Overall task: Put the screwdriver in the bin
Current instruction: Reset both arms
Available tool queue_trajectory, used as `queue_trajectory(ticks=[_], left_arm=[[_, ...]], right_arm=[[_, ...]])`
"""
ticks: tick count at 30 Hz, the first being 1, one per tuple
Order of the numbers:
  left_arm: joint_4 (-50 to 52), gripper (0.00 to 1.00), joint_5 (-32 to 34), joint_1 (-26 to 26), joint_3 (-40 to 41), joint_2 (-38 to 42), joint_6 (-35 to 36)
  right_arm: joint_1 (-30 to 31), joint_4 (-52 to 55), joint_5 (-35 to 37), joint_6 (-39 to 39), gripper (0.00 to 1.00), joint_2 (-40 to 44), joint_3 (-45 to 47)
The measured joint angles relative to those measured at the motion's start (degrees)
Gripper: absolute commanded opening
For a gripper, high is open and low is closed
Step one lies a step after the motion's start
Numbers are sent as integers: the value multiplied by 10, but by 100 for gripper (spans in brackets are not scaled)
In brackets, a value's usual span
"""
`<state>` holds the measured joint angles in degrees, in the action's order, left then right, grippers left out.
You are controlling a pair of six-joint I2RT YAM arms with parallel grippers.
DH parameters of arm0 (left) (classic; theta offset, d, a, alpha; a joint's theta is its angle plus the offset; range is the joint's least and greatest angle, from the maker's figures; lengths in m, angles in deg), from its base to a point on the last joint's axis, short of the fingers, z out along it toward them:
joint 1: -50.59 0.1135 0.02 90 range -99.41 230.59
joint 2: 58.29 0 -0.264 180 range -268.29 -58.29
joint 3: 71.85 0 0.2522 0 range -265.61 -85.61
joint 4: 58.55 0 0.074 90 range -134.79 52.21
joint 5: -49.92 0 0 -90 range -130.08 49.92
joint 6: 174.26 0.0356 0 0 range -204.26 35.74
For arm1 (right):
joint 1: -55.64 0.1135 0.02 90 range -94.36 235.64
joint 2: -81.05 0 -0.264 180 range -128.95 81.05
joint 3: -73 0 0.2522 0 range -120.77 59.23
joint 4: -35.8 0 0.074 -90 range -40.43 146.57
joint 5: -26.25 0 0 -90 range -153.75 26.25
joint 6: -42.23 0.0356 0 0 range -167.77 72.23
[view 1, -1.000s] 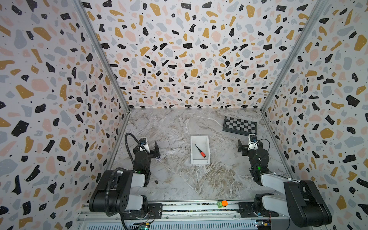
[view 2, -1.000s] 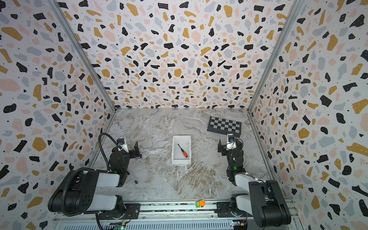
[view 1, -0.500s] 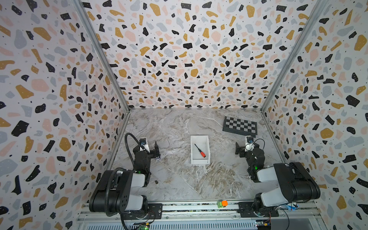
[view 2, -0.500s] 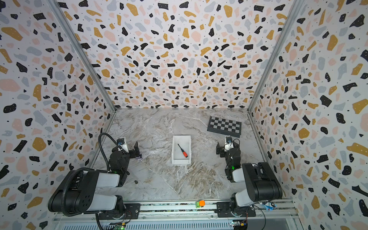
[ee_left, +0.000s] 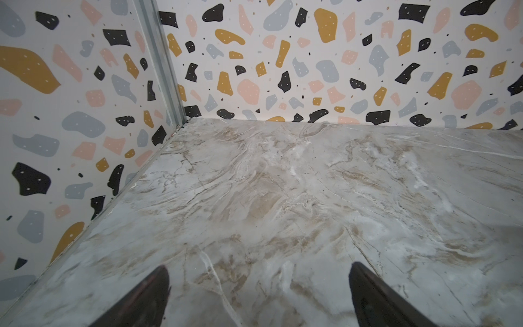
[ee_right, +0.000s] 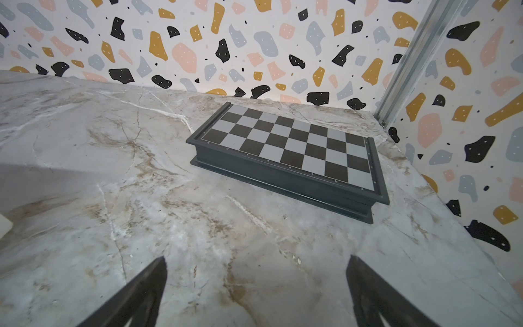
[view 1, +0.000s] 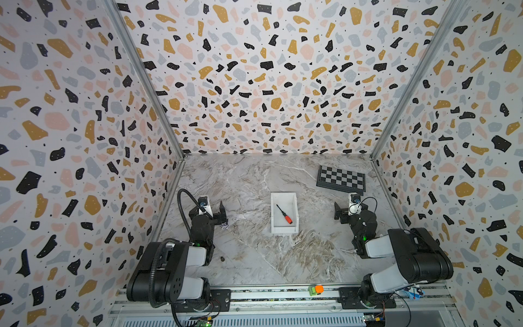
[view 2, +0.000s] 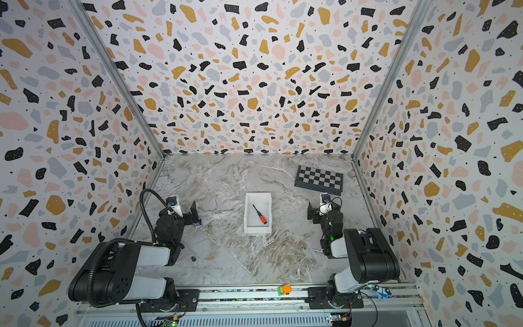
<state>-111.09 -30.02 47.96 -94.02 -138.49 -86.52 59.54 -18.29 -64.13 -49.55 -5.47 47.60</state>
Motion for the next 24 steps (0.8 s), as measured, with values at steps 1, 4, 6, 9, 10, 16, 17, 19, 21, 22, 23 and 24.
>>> queue_trajectory(ticks=[1, 4, 6, 9, 10, 16, 17, 19, 21, 22, 23, 24], left_arm=[[0, 100, 11, -3, 0, 0, -1], [0, 100, 34, -10, 0, 0, -1], [1, 100, 43, -12, 0, 0, -1], [1, 100, 50, -13, 0, 0, -1], [2, 100, 53, -13, 0, 0, -1], [2, 100, 56, -13, 0, 0, -1], [2, 100, 56, -13, 0, 0, -1], [2, 100, 56, -13, 0, 0, -1], [2, 100, 56, -13, 0, 0, -1], [2, 100, 56, -13, 0, 0, -1], [2, 100, 56, -13, 0, 0, -1], [2, 100, 56, -13, 0, 0, -1]], right_arm=[[2, -2, 0, 0, 99, 0, 0], [10, -17, -1, -5, 99, 3, 5], [13, -25, -1, -8, 99, 7, 10], [14, -29, 2, -9, 99, 7, 10], [14, -29, 7, -9, 99, 7, 10], [14, -48, 65, 10, 99, 9, 20], [14, -51, 76, 15, 99, 9, 23], [14, -49, 90, 21, 99, 9, 24], [15, -46, 92, 21, 99, 9, 19], [16, -46, 91, 21, 99, 9, 17], [17, -45, 87, 19, 99, 9, 16], [18, -45, 80, 16, 99, 9, 14]])
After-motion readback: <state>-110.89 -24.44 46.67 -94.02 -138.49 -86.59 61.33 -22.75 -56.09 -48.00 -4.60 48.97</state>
